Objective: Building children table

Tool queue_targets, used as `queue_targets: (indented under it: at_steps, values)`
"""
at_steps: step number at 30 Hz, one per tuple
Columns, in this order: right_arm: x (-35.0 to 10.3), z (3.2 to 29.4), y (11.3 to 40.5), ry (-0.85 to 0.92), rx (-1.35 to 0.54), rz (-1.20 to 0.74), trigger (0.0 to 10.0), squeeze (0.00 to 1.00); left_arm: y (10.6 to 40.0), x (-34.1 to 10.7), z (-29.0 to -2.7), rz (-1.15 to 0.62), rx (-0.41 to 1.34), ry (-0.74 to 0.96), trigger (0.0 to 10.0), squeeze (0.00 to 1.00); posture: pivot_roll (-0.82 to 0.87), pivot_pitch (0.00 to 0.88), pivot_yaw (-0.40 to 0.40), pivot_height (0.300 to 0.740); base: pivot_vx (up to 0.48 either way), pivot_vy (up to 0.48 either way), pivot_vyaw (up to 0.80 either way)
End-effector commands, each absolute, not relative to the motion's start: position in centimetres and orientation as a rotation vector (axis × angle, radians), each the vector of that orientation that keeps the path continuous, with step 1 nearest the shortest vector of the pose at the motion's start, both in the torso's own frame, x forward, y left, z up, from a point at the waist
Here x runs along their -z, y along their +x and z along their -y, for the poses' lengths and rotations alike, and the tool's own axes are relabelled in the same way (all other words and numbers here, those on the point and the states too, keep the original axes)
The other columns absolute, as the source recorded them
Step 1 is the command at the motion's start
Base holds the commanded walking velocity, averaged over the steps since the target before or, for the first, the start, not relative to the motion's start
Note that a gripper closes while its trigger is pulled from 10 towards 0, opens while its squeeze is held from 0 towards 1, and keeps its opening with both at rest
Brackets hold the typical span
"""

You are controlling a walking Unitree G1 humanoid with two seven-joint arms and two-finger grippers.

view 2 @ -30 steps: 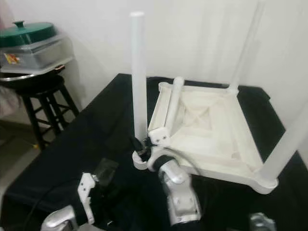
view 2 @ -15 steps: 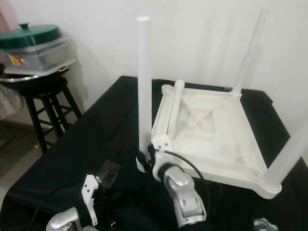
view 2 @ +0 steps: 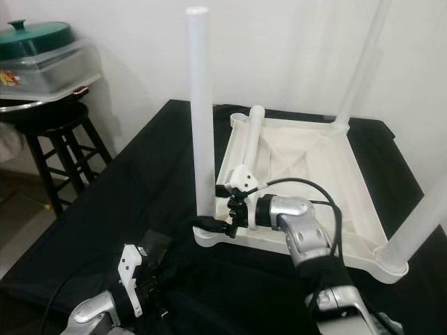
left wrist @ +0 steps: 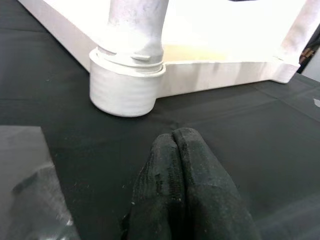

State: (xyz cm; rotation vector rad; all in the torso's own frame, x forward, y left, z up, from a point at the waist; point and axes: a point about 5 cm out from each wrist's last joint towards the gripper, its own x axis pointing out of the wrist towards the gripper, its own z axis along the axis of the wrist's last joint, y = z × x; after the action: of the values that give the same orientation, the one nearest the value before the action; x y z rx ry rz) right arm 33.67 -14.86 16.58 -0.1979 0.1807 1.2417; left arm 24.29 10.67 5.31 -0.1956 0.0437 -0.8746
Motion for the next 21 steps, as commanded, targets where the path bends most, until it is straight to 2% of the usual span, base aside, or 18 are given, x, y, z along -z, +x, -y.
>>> queue_targets:
  at_steps: [1,7,16,20,21]
  values:
    - [-17.0,14.4,33.9,-0.187,-1.306,-0.183,0.0,0.0,23.9,-4.4,-11.2,-0.092,0.86,-0.198,10.0,0.0,0.02,0.0,0.004,0.74,0.0,0.0,0.0]
    - [-17.1,15.1,34.4,-0.169,-1.373,-0.229,0.0,0.0,23.9,-4.4,-11.3,-0.095,0.858,-0.197,10.0,0.0,0.02,0.0,0.007,0.74,0.0,0.0,0.0]
    - [-15.5,16.6,33.5,-0.14,-1.321,-0.207,0.0,0.0,23.8,-4.3,-11.5,-0.099,0.86,-0.201,10.0,0.0,0.0,0.0,0.022,0.74,0.0,0.0,0.0]
    - [-11.4,15.9,31.6,-0.186,-0.96,-0.248,0.0,0.0,23.5,-4.3,-11.7,-0.097,0.861,-0.203,10.0,0.0,0.0,0.0,-0.006,0.74,0.0,0.0,0.0]
    - [-9.9,15.3,31.4,-0.181,-0.714,-0.265,0.0,0.0,23.4,-4.3,-11.8,-0.097,0.86,-0.203,10.0,0.0,0.0,0.0,-0.005,0.74,0.0,0.0,0.0]
